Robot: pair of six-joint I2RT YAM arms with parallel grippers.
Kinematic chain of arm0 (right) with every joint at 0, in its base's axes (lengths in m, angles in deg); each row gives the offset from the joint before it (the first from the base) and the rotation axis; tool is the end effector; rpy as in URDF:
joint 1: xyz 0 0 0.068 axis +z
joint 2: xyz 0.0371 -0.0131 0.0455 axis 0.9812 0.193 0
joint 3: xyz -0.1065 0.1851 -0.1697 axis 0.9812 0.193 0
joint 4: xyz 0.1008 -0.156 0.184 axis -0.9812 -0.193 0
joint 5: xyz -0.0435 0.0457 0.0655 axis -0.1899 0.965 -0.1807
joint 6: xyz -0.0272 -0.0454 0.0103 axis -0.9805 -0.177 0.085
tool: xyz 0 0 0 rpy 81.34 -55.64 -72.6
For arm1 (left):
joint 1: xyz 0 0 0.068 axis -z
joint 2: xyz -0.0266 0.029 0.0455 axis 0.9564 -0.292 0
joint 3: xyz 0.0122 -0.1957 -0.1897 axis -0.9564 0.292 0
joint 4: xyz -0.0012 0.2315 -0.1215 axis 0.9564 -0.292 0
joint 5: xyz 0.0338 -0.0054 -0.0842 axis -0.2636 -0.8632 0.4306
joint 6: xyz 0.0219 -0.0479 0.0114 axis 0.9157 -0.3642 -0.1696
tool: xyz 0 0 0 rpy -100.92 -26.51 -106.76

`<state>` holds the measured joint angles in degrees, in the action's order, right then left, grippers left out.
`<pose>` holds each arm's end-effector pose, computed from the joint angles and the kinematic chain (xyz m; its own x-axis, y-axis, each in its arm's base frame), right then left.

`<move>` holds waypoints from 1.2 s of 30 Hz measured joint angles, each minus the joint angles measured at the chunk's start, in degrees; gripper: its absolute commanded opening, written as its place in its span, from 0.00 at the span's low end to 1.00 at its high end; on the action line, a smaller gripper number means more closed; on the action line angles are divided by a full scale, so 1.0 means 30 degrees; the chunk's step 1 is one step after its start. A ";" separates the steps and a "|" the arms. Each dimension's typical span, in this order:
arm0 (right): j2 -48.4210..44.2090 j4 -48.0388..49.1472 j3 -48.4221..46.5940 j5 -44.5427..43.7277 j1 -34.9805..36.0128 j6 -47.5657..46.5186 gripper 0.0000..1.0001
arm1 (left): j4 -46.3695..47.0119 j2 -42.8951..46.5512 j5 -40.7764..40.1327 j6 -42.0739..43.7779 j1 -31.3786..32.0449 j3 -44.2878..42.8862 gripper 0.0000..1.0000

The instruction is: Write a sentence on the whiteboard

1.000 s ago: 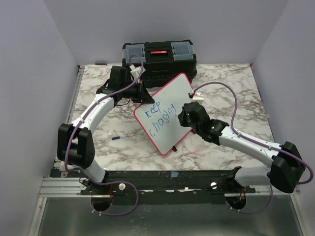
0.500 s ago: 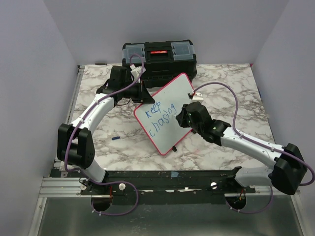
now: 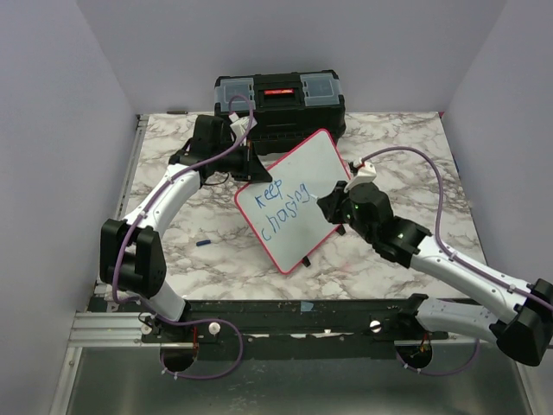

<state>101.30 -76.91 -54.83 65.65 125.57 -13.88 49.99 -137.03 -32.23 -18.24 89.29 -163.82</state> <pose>0.1763 0.1698 0.3047 -0.4779 0.2140 -0.8520 -0.2657 0.8892 0.3724 0.3323 -0.1241 0.3072 -0.8105 0.0018 -0.5857 0.4990 0.5257 -0.6889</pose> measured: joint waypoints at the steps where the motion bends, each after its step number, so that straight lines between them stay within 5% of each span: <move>1: -0.0073 -0.0007 0.0087 -0.0066 0.0000 -0.0051 0.01 | -0.0029 0.0029 0.0000 0.0000 0.0000 0.0000 0.00; 24: -0.1661 -0.1020 0.1071 -0.0852 0.0000 -0.0729 0.01 | -0.1115 0.0838 -0.0488 0.0415 0.0036 -0.0007 0.00; 36: -0.1049 -0.1056 0.1654 0.3861 0.0663 -0.2229 0.01 | -0.0627 0.0838 -0.0576 -0.0007 0.0109 0.0000 0.00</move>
<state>98.15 -80.08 -49.87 77.23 127.56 -20.57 48.12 -134.51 -33.96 -18.26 89.62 -163.82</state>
